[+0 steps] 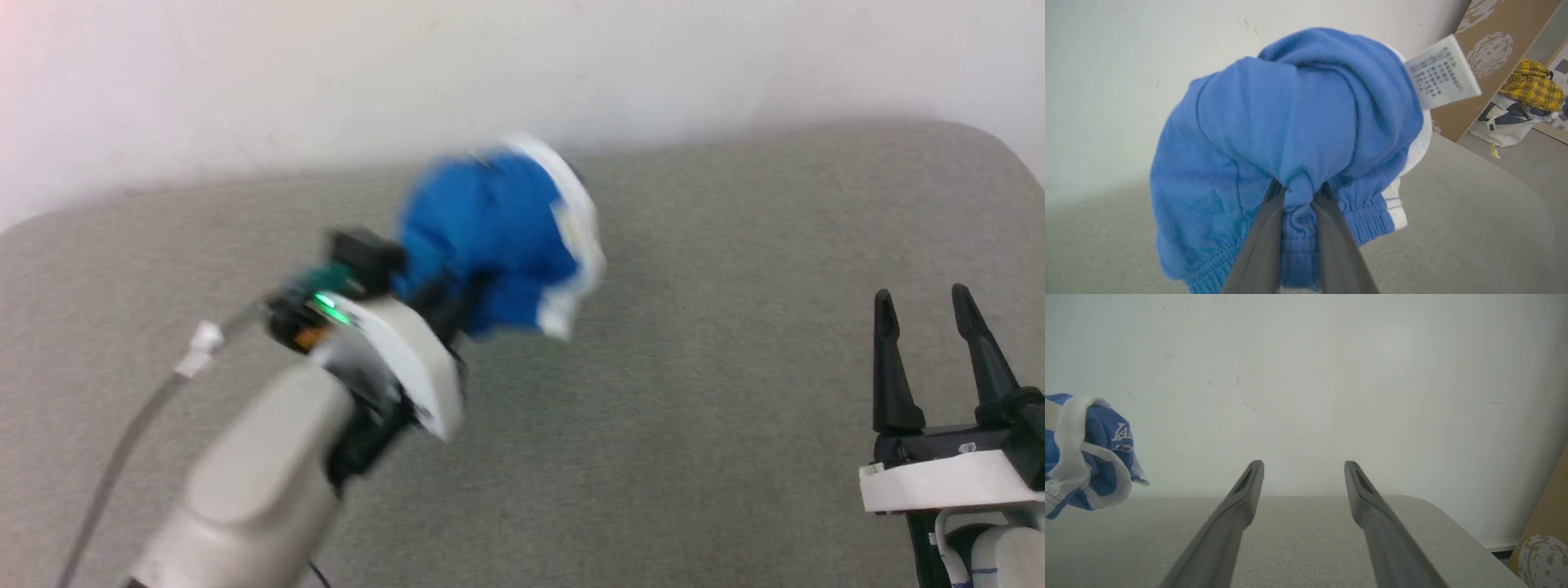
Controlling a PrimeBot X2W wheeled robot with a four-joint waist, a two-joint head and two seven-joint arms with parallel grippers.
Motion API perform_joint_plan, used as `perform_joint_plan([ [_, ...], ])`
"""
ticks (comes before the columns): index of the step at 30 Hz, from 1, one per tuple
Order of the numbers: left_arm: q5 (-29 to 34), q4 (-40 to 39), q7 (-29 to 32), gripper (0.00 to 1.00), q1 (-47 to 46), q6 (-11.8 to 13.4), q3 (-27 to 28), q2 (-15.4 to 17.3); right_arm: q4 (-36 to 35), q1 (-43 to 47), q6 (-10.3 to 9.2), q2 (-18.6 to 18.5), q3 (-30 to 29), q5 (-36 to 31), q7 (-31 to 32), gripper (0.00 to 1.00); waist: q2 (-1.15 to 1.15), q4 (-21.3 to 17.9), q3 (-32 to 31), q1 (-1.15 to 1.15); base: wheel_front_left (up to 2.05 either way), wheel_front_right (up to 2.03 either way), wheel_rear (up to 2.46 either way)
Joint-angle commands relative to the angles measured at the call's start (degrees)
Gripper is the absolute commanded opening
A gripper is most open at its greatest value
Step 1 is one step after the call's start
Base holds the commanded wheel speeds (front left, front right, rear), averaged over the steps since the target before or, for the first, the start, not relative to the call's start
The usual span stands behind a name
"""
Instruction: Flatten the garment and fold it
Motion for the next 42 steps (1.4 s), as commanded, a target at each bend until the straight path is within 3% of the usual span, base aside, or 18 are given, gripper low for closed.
perform_joint_plan([
  [1,0.98,0.22,0.28,0.00,1.00,-0.23,-1.20,-0.68,0.27,0.42,-0.05,0.11,0.12,0.40,-0.27,1.00,0.00,-2.64,1.55,0.00,0.00,0.00,0.00],
  [7,8.23,6.29,0.83,0.00,2.12,0.10,-9.46,-3.23,1.10,-0.63,-0.05,0.11,0.82,1.32,-0.27,1.00,0.00,-6.58,3.95,0.00,0.00,0.00,0.00],
  [13,11.50,14.97,0.32,0.00,2.64,0.42,-13.24,-4.43,2.58,-0.61,-0.05,0.11,1.84,1.80,-0.27,1.00,0.00,-8.18,5.23,0.00,0.00,0.00,0.00],
  [14,11.80,16.22,-0.26,0.25,2.57,0.73,-13.30,-4.53,2.76,-0.56,-0.05,0.11,1.93,1.90,-0.27,1.00,0.00,-8.24,5.25,0.00,0.00,0.00,0.00],
  [15,12.24,17.39,-0.77,0.96,2.47,1.10,-13.49,-4.60,2.97,-0.50,-0.05,0.11,1.99,1.99,-0.27,1.00,0.00,-8.23,5.18,0.00,0.00,0.00,0.00],
  [16,12.49,18.40,-1.10,1.00,2.40,1.26,-13.69,-4.81,3.20,-0.40,-0.05,0.11,2.02,2.04,-0.27,1.00,0.00,-8.10,5.02,0.00,0.00,0.00,0.00],
  [25,10.25,20.48,-7.33,1.00,3.69,2.75,-11.40,-6.86,4.72,0.78,-0.05,0.11,2.66,1.26,-0.27,1.00,0.00,-4.60,0.00,0.00,0.00,0.00,0.00],
  [29,8.52,18.06,-11.67,1.00,5.99,4.64,-8.81,-6.10,4.92,1.82,-0.05,0.11,2.36,0.55,-0.27,1.00,0.00,-2.49,-2.74,0.00,0.00,0.00,0.00],
  [36,6.19,9.11,-16.56,1.00,11.60,10.58,-1.59,-2.76,4.86,4.03,-0.05,0.11,1.78,-0.02,-0.27,1.00,0.00,1.76,-5.43,0.00,0.00,0.00,0.00],
  [42,6.85,-3.21,-17.13,1.00,20.67,13.58,8.46,-1.72,4.46,5.07,-0.05,0.11,2.65,-1.31,-0.27,1.00,0.00,4.32,-5.86,0.00,0.00,0.00,0.00],
])
